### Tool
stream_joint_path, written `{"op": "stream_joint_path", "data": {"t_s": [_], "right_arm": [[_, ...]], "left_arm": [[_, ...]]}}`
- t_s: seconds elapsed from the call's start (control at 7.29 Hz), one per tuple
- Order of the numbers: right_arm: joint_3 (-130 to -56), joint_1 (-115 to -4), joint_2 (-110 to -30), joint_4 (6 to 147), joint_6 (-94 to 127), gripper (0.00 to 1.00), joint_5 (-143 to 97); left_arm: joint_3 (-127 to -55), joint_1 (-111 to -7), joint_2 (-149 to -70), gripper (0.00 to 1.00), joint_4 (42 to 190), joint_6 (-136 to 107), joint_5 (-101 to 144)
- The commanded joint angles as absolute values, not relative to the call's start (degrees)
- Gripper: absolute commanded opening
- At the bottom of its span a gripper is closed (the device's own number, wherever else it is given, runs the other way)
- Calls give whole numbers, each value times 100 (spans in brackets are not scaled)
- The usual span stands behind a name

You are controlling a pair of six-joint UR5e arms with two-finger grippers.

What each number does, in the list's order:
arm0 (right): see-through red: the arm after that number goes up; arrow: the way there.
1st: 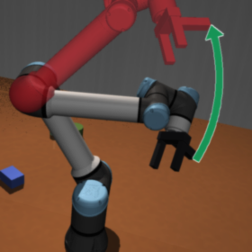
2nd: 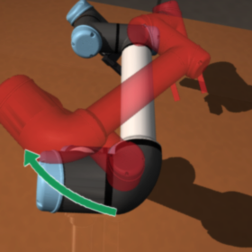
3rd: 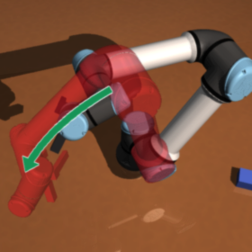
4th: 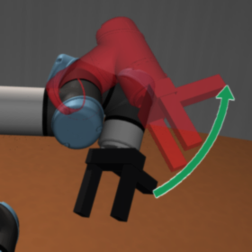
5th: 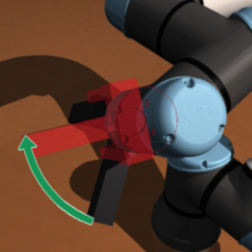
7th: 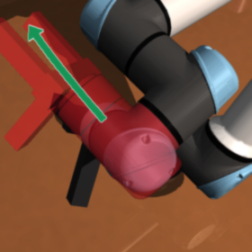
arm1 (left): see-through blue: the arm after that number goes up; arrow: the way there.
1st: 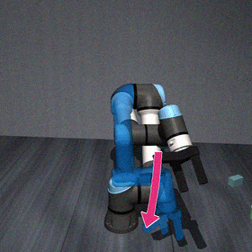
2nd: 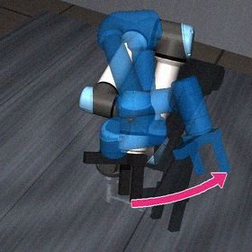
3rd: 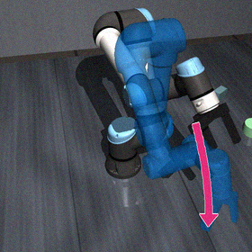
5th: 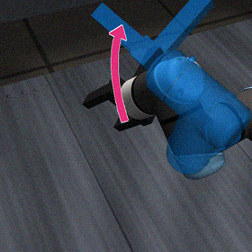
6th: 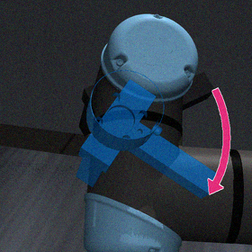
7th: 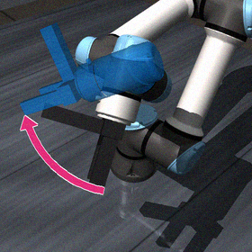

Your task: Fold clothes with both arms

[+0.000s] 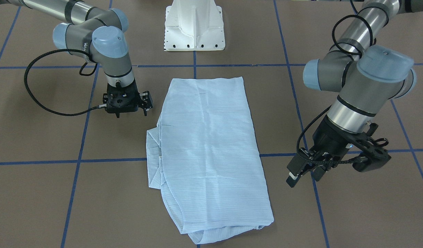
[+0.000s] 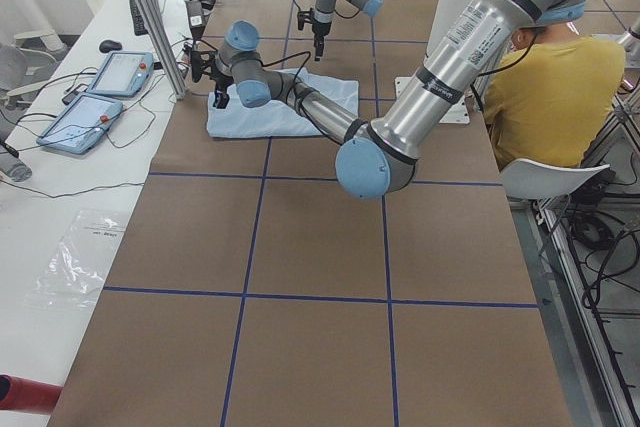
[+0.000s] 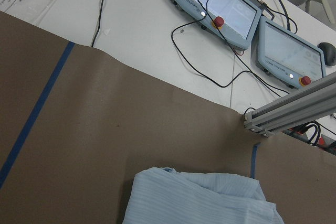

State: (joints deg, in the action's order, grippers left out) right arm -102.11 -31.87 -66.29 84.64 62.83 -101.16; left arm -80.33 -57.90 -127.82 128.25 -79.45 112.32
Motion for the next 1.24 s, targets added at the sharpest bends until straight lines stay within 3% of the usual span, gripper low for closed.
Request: {"op": "stream_joint_path", "data": {"t_s": [0.0,0.69,1.1], "right_arm": [[-10353,-3086,-6523,8455,7411,100,-10125],[-10494,-1874,-6082,7948,12227,100,-9387],[-10442,-1661,-6064,7901,13103,98,-9360]], "left_arm": [[-8173,-5792,-12762,99,12710,-7945,11232],[-8279,-5792,-12578,99,12726,-7945,11232],[-8314,-5792,-12560,99,12718,-7945,11232]]}}
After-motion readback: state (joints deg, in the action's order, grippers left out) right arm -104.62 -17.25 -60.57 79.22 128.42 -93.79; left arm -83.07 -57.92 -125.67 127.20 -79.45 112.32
